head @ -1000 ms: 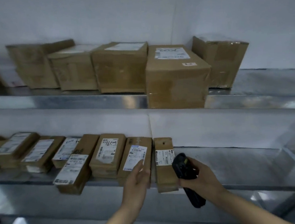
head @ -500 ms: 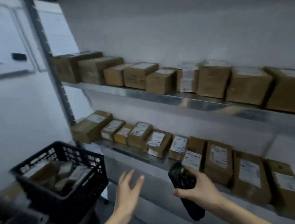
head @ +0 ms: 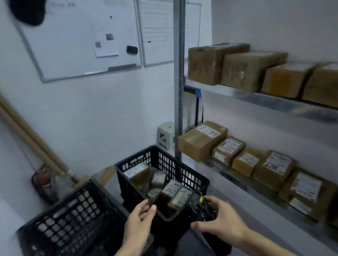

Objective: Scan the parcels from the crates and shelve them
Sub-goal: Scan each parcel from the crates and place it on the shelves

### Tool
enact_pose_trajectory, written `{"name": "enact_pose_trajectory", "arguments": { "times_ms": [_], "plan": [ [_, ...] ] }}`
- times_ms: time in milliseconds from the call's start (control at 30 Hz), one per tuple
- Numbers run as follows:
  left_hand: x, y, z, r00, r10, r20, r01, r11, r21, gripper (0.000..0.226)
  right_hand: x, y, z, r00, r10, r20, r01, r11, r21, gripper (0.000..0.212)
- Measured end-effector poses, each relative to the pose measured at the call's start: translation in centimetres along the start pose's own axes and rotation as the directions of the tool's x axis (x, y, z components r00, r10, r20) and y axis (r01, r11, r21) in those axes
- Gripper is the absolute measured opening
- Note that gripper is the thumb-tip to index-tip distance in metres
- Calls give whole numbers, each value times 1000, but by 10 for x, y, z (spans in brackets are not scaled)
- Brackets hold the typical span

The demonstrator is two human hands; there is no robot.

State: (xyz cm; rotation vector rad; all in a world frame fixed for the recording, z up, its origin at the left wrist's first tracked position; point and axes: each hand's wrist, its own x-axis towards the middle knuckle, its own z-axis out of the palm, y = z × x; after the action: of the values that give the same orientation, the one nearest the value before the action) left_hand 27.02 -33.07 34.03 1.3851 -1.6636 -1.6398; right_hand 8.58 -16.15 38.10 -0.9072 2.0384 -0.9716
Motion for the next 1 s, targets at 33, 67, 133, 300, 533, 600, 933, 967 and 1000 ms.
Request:
{"name": "enact_pose_trajectory", "arguments": {
  "times_ms": [33, 67, 133, 300, 533, 600, 933, 967, 1000],
  "plan": [
    [16, -1, -5, 1000, -14, -5, 14, 1000, -2, 47, 19, -2, 4, 1000, 4, 12, -4, 1000, 3, 91],
    [33, 0, -9, 1000, -27, -6, 27, 1000, -4, 48, 39, -1, 6, 1000, 10, 22, -10, 1000, 8, 96],
    [73, 1, -14, 999, -54, -9, 54, 999, -6, 49, 84, 0, 9, 999, 32, 42, -33, 999, 25, 108],
    [189, 11, -14, 993, -56, -101, 58, 998, 12, 49, 217, 7, 13, 994, 45, 95, -49, 998, 41, 101],
    [329, -9, -1, 958, -209, -197, 194, 977, -91, 54, 364, 28, 25, 961, 141, 238, -157, 986, 52, 73],
    [356, -17, 2, 955, -226, -192, 208, 972, -107, 56, 396, 33, 37, 959, 157, 237, -174, 983, 51, 72],
    [465, -51, 4, 915, -262, -306, 255, 965, -63, 64, 521, 38, 104, 958, 155, 242, -171, 984, 48, 70],
    [472, -55, 5, 908, -270, -320, 266, 962, -57, 64, 529, 37, 109, 956, 162, 245, -179, 982, 52, 72],
    [479, -58, 6, 903, -277, -329, 277, 960, -48, 64, 536, 36, 115, 957, 157, 244, -175, 983, 56, 75]
  ]
}}
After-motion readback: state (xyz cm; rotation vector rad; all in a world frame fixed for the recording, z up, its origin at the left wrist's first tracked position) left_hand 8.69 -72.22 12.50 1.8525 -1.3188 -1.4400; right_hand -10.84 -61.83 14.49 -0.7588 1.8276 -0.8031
